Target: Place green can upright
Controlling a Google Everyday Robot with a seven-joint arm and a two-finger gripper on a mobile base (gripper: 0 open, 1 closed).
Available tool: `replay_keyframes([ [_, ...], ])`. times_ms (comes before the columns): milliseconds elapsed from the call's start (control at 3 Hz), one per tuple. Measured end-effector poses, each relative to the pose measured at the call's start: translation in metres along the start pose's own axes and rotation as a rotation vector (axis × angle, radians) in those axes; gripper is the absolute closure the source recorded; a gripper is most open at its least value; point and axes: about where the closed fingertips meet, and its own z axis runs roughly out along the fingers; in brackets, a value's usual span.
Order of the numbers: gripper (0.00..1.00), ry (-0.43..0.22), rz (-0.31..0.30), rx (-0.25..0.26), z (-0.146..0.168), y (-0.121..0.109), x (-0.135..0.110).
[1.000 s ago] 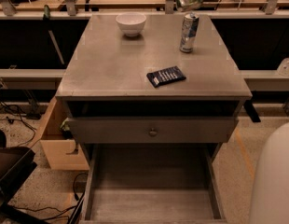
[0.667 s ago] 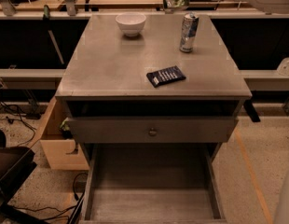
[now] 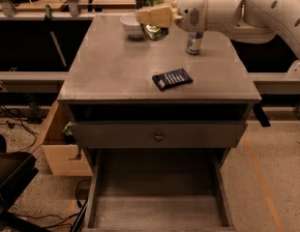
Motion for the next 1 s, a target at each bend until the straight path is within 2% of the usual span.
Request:
replay_keyframes([
  [333, 1.0, 0.017, 0.031, -0.009, 0.042, 0.014, 0.042],
  [667, 1.0, 0.015, 0.024, -0.01, 0.045, 0.016, 0.041],
  [1000, 1.0, -0.029, -0.012, -0.026, 0.066, 0.007, 0.045],
])
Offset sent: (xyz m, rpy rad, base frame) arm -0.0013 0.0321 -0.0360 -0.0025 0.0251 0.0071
